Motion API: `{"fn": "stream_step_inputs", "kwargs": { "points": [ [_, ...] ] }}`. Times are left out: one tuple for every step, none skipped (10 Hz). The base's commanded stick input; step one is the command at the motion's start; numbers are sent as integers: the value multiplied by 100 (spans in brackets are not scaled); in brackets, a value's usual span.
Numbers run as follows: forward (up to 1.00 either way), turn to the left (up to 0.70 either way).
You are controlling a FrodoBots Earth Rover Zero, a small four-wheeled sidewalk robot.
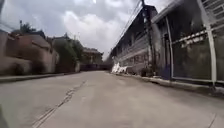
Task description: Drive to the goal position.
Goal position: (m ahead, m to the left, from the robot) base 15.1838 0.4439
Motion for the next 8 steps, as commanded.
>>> {"fn": "stream_step_inputs", "kwargs": {
  "points": [
    [50, 1],
    [50, 1],
    [50, 1],
    [50, 1],
    [50, 1],
    [50, 1],
    [50, 1],
    [50, 1]
  ]
}}
